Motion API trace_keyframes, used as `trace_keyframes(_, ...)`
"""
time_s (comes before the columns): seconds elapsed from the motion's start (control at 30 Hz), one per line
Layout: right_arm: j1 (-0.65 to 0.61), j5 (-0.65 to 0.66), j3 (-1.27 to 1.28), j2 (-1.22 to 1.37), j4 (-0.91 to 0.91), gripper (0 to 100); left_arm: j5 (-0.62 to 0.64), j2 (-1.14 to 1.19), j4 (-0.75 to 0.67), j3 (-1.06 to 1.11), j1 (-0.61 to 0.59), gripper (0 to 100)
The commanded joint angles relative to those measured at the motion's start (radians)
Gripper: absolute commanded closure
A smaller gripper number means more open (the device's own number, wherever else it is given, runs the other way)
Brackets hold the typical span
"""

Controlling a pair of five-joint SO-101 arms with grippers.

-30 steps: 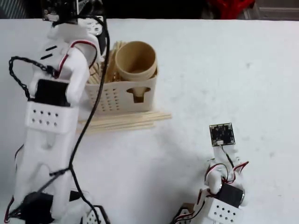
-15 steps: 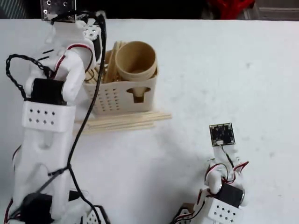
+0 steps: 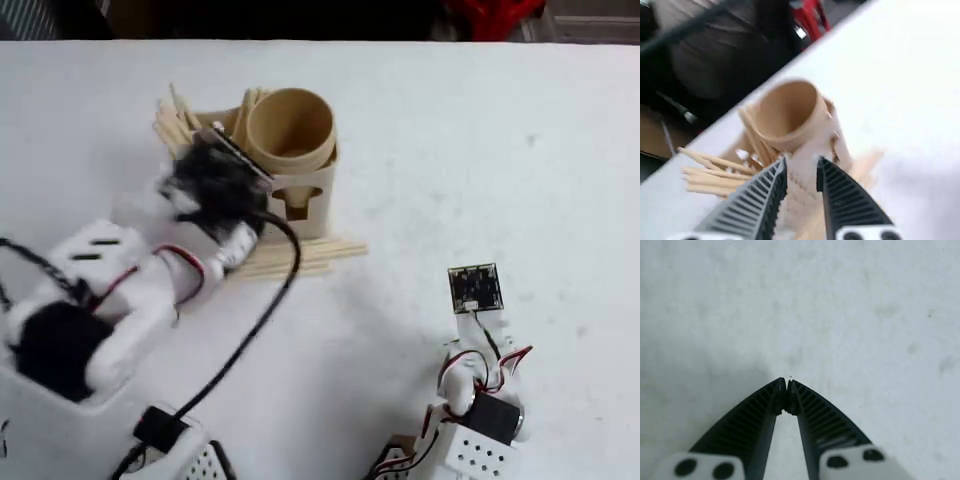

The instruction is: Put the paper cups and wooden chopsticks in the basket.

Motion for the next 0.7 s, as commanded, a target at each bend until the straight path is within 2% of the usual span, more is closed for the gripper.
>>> trace_keyframes(0.0, -0.007, -0.011, 0.006, -0.008, -0.015, 98.1, -0.140, -0.025, -0.009, 0.239, 0.033, 89)
trace_keyframes(0.07, -0.007, -0.011, 0.006, -0.008, -0.015, 98.1, -0.186, -0.025, -0.101, 0.391, 0.028, 88)
trace_keyframes(0.2, -0.007, -0.011, 0.006, -0.008, -0.015, 98.1, -0.236, -0.016, -0.387, 0.703, 0.030, 88)
trace_keyframes(0.3, -0.007, -0.011, 0.006, -0.008, -0.015, 98.1, -0.258, 0.044, -0.551, 0.841, 0.025, 88)
trace_keyframes(0.5, -0.007, -0.011, 0.006, -0.008, -0.015, 98.1, -0.270, 0.265, -0.796, 0.939, 0.008, 88)
trace_keyframes(0.67, -0.007, -0.011, 0.006, -0.008, -0.015, 98.1, -0.336, 0.492, -0.841, 0.861, -0.016, 85)
